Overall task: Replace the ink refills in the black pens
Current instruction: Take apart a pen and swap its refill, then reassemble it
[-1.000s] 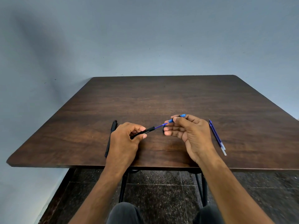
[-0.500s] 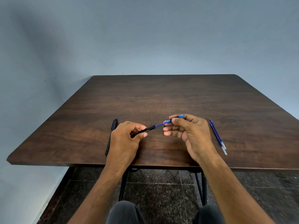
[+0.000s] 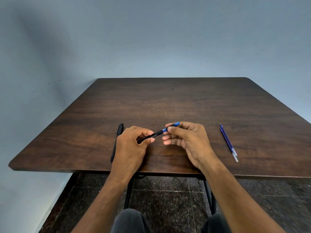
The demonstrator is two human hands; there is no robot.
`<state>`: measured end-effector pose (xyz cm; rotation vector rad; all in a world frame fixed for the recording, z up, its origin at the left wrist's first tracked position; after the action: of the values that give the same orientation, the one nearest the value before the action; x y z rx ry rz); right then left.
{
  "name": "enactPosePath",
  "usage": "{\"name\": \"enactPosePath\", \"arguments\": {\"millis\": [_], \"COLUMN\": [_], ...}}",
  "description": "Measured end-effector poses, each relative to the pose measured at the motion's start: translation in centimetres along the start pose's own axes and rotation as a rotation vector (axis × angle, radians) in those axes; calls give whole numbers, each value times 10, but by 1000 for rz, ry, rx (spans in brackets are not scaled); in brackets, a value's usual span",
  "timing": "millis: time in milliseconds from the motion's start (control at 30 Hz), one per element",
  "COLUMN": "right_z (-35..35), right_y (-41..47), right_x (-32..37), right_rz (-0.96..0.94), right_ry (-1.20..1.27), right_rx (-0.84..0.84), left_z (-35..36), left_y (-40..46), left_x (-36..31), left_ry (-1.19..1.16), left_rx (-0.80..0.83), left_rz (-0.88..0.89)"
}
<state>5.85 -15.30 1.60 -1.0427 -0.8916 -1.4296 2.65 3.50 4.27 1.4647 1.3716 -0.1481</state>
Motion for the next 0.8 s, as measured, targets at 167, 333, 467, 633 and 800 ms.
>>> {"name": "enactPosePath", "arguments": {"millis": [167, 333, 467, 633, 800], "right_z": [0, 1, 0, 0, 0], "right_y": [2, 1, 2, 1, 2], "right_x": [-3, -3, -2, -4, -5], "right_rz": [19, 8, -8, -41, -94], "right_ry": [2, 23, 25, -26, -134], "right_rx": [19, 37, 34, 19, -25], "left_z": [-1, 0, 1, 2, 3], "left_y": [0, 0, 0, 0, -1], "left_x": [0, 0, -1, -2, -2], "left_ry": [-5, -1, 15, 31, 59], "left_rx": [-1, -4, 5, 15, 27], "left_rz": [-1, 4, 5, 27, 41]}}
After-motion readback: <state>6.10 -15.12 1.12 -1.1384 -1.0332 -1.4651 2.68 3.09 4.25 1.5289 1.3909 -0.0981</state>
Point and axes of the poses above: each hand's wrist, its own y-axis towards the middle knuckle, its own z-axis out of the palm, x = y × z, the point moved 8 cm from there along y, towards the middle knuckle, and after that the axes turned 12 degrees about -x, right-handed, at the moved point
